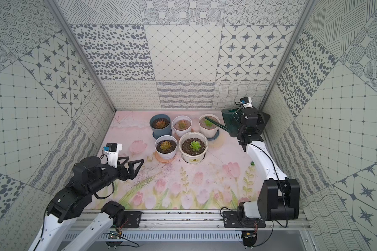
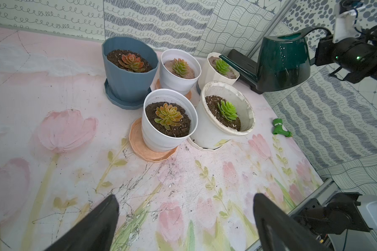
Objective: Water the succulent around the soil edge
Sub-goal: Water the soil of the potted plant with water.
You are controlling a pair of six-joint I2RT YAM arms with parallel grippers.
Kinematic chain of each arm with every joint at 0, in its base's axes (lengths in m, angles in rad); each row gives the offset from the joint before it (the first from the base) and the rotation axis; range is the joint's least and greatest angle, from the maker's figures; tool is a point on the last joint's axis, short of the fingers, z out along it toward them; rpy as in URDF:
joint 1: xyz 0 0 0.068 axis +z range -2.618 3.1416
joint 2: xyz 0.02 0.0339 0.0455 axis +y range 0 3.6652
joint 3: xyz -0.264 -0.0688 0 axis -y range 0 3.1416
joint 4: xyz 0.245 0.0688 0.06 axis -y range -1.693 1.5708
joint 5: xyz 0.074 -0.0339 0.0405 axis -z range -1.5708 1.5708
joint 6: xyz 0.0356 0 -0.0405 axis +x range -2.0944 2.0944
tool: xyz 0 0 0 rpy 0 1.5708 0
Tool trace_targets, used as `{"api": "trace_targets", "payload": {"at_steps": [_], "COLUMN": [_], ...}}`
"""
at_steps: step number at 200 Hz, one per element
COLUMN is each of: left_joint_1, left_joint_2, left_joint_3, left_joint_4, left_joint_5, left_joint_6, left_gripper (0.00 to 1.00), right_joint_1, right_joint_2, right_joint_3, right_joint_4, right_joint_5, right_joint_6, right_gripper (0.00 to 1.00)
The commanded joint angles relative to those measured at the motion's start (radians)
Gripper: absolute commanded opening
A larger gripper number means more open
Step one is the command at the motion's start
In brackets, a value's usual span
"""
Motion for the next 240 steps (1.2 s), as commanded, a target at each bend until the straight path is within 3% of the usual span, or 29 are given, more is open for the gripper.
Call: {"api": "trace_targets", "payload": {"at_steps": [1, 126, 240], "left_joint_1": [0.002, 0.003, 0.003], "left_joint_2": [0.006, 0.007, 0.001], "left_joint_3": [0.001, 0.002, 0.002], "left_joint_4": [0.052, 0.052, 0.051], "left_joint_5": [0.016, 0.020, 0.023], "left_joint_6": [0.006, 0.008, 0.006], "left_gripper": [0.99, 0.99, 0.99], "right_joint_1": [0.025, 0.087, 0.087], "right_joint_2": [0.006, 0.079, 0.084], "right_joint_3": [0.045, 0.086, 0.077], "right_joint_4": [0.152, 0.330, 0.400], "right_joint_5": [0.033, 0.172, 0.203], "right_joint_6": [-0.026, -0.182, -0.312], "right_gripper": [0.00, 0.00, 0.00]}}
